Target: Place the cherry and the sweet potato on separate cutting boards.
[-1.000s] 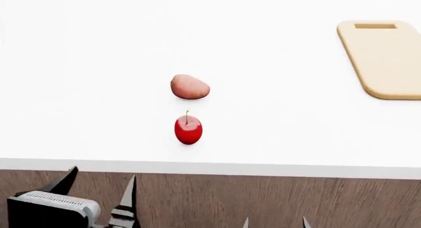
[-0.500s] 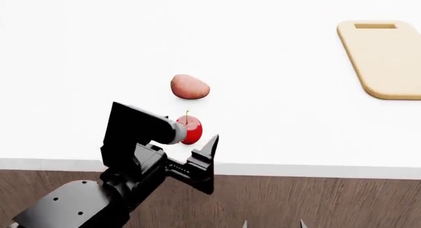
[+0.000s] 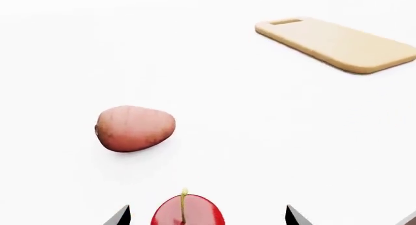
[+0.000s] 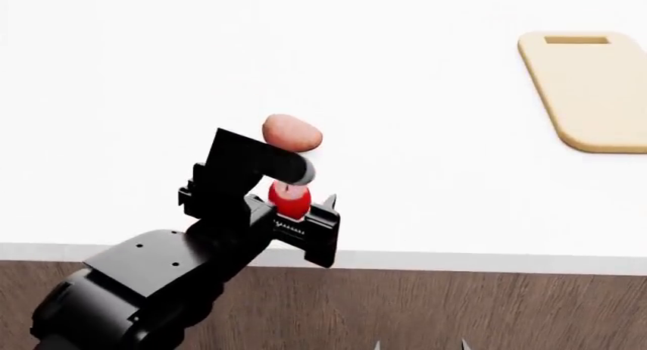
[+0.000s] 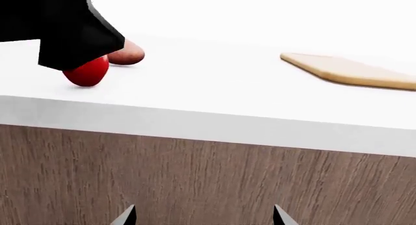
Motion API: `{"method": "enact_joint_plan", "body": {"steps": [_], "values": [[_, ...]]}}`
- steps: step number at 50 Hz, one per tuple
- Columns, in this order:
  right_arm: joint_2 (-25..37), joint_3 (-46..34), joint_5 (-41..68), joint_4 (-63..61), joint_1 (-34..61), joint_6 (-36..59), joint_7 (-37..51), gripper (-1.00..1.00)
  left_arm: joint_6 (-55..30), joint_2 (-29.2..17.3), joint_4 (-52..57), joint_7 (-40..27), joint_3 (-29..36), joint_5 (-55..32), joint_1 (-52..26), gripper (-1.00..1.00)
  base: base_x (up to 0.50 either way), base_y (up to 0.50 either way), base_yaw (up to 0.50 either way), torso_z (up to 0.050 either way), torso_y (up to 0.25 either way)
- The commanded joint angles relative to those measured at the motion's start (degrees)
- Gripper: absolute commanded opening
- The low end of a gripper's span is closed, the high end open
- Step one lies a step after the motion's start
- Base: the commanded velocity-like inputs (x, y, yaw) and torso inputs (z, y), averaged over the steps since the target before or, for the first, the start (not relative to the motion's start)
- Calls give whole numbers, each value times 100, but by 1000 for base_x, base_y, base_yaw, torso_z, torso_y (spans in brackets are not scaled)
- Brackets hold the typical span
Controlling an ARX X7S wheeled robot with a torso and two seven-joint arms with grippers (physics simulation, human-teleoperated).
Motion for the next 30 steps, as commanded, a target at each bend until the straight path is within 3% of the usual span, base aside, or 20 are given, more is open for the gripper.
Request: {"method": "enact_joint_plan", "body": {"steps": [1,3,13,21,22,25,30], "values": [[29,-36,48,7,5,19,25,100,1018,38,-1791,-98,1325,-1225,-690,100,0,0,0,0,0],[34,-42,53,6,7,25,33,100,1251,38,-1992,-138,1773,-1673,-809,100,0,0,0,0,0],[58,-63,80,-2,10,49,83,100,1281,33,-2182,-293,2260,-2170,-984,100,0,0,0,0,0],[81,-82,102,-4,12,47,112,100,1521,38,-2481,-351,3289,-3176,-1285,100,0,0,0,0,0],[84,-83,106,-3,10,43,116,100,1548,35,-2450,-326,3347,-3244,-1273,-100,0,0,0,0,0],[90,-92,111,3,13,41,126,100,1578,-65,-2136,-529,3373,-3293,-1315,-100,0,0,0,0,0],[101,-136,86,-63,24,128,159,100,1571,-622,-1038,-851,3226,-3447,-1296,-100,0,0,0,0,0]]}}
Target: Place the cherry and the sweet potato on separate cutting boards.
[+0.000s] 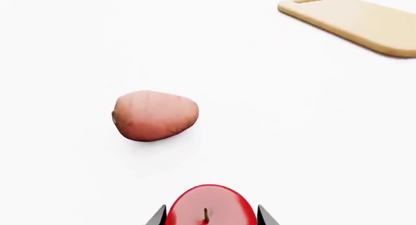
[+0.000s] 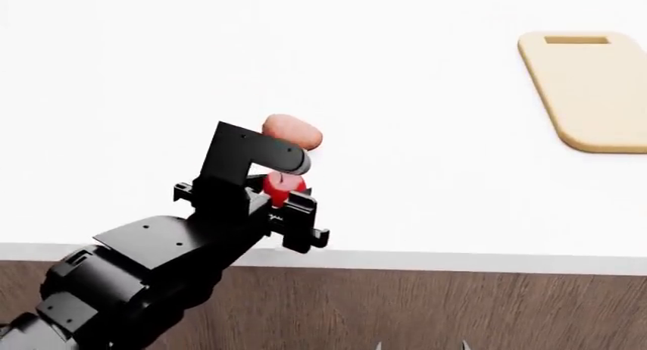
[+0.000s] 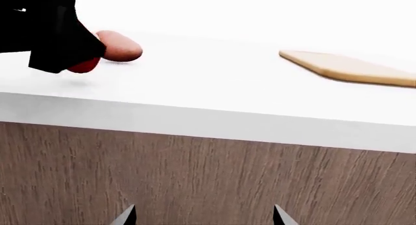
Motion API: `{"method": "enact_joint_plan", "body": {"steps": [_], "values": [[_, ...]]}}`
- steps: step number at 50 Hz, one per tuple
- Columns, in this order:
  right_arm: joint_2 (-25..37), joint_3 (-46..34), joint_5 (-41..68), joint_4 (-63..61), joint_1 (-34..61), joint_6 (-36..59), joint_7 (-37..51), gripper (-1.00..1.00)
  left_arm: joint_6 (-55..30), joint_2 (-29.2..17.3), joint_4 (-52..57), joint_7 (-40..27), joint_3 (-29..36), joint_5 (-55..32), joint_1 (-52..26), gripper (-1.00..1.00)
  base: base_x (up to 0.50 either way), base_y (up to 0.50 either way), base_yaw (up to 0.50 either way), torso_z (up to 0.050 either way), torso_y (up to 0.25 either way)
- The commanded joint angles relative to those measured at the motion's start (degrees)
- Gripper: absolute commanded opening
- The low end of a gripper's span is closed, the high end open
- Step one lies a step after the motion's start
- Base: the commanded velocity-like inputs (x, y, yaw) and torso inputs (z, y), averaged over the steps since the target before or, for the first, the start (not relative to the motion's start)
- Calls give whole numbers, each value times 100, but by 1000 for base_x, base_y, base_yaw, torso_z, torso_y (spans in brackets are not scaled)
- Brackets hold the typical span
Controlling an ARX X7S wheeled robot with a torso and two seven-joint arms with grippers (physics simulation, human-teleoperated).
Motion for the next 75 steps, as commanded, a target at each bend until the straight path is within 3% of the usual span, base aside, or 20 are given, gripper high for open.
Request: {"method": "enact_joint_plan", "body": {"steps": [1,10,21,34,70,75], "values": [[39,-46,2,-191,14,174,71,100,187,-669,1135,-471,325,-688,-115,-100,0,0,0,0,0],[472,319,884,-2166,616,2021,-156,100,7,-2608,4105,-1437,296,-857,417,-100,0,0,0,0,0],[1176,678,2227,-2945,2493,4480,-792,100,-192,-3677,5300,-1903,162,-998,399,-100,0,0,0,0,0],[1417,714,2976,-2160,3767,5554,-1430,100,-603,-4183,5651,-1816,60,-1211,-22,-100,0,0,0,0,0],[1541,389,3207,-1944,3756,5685,-1836,100,-605,-4342,5629,-1720,47,-1179,50,-100,406,0,0,0,0],[1653,-94,3257,-1908,4001,5908,-2209,100,-592,-4297,5572,-1736,46,-1169,69,-100,112,0,0,0,3]]}}
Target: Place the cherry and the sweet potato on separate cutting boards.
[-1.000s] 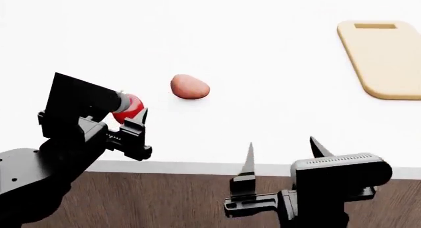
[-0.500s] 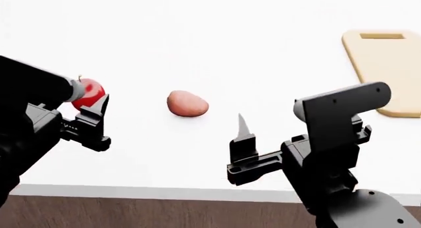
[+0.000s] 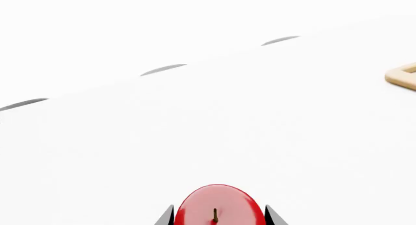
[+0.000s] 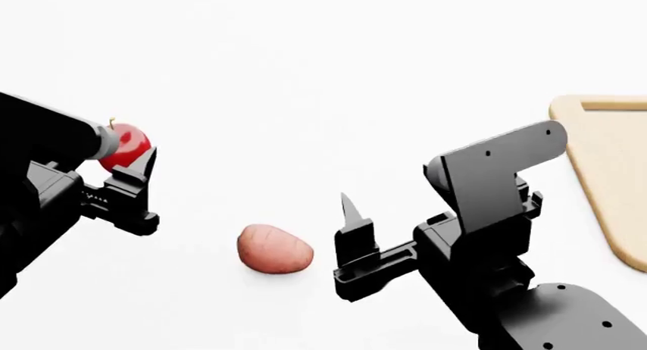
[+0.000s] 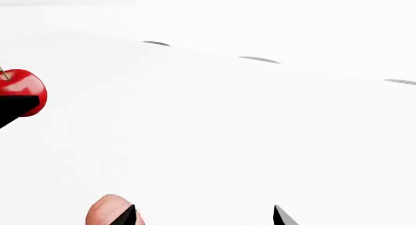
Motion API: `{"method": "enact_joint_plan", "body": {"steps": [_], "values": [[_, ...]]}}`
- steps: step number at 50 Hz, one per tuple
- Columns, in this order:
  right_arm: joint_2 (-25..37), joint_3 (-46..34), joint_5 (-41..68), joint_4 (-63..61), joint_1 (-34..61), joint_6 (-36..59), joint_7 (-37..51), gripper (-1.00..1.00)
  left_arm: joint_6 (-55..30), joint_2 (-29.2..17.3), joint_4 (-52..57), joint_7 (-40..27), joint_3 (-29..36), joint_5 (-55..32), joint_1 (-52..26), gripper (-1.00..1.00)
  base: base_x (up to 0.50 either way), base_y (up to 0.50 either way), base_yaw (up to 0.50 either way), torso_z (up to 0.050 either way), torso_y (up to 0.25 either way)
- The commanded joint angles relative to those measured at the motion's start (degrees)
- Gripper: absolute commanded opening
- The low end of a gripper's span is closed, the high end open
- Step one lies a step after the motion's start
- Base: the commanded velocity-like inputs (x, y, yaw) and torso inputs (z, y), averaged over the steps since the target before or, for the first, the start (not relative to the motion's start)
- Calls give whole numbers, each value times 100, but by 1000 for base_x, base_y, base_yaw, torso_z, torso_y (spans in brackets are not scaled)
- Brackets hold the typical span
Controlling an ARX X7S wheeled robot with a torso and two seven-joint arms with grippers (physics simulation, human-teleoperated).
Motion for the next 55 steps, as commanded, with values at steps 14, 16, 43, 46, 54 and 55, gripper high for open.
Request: {"method": "enact_joint_plan", "body": {"steps": [14,16,43,46,54,55], "values": [[8,-1779,59,705,1242,512,-1415,100,5,-57,0,-52,6,-97,87,-100,0,0,0,0,0],[-75,-2121,-213,1028,1432,252,-1590,100,-14,-127,82,-55,-7,-121,78,-100,0,0,0,0,0],[-1309,-3377,-1210,5143,2774,-1401,-3075,100,-35,-207,155,-139,-31,-176,170,-100,0,0,0,0,0],[-1385,-3411,-1205,5327,2761,-1475,-3157,100,-43,-199,146,-143,-31,-179,171,-100,0,0,0,0,0],[-1396,-3533,-1225,5458,2587,-1534,-3241,100,-23,-196,133,-137,-44,-173,185,-100,0,0,0,0,0],[-1405,-3545,-1223,5476,2586,-1530,-3254,100,-21,-190,133,-137,-43,-170,187,-100,0,0,0,0,0]]}}
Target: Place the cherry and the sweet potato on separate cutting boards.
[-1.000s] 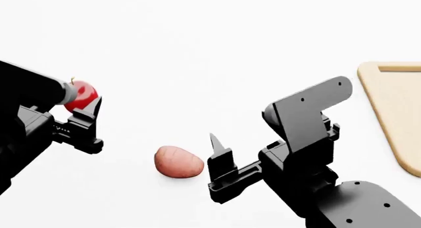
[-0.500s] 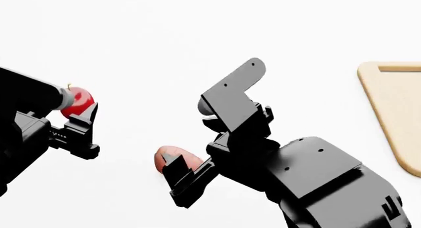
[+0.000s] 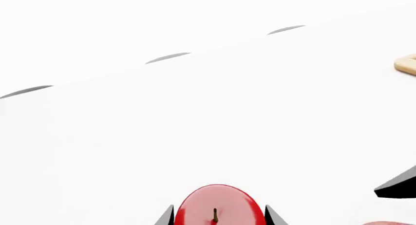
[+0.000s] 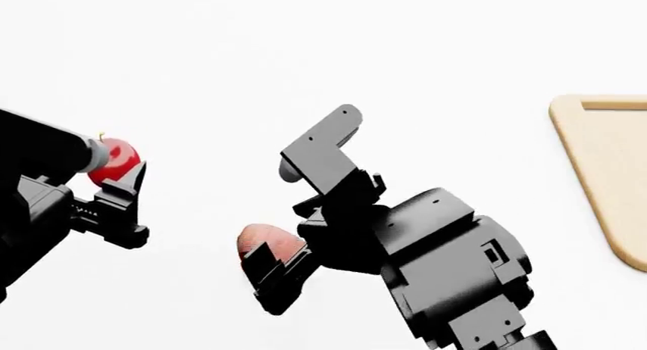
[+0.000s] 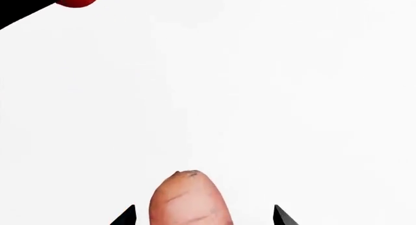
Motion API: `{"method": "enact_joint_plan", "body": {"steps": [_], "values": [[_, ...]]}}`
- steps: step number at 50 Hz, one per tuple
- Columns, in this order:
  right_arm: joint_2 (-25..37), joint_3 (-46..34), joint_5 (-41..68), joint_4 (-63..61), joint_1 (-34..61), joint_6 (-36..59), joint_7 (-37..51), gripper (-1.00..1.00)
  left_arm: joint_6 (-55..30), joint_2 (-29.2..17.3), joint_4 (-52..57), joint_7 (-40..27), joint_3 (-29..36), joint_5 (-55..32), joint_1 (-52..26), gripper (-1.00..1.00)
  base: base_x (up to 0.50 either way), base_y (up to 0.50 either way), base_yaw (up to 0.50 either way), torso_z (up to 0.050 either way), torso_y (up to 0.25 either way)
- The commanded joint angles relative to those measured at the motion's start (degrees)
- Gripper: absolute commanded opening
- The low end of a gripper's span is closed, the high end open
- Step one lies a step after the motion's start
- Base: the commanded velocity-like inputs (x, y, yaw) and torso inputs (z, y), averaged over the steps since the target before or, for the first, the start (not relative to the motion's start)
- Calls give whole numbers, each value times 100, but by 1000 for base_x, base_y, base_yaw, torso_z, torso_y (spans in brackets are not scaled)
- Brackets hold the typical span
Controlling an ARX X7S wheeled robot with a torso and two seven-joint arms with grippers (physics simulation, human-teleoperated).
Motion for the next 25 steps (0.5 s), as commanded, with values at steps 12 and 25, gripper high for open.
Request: {"method": "enact_joint_plan", "body": {"steps": [12,25], "values": [[-252,-283,-115,786,6,-298,-281,100,50,65,-67,-27,-1,-55,56,-100,0,0,0,0,0],[-67,424,154,267,-70,-156,546,-100,128,38,-121,65,-12,-40,139,-100,0,0,0,0,0]]}}
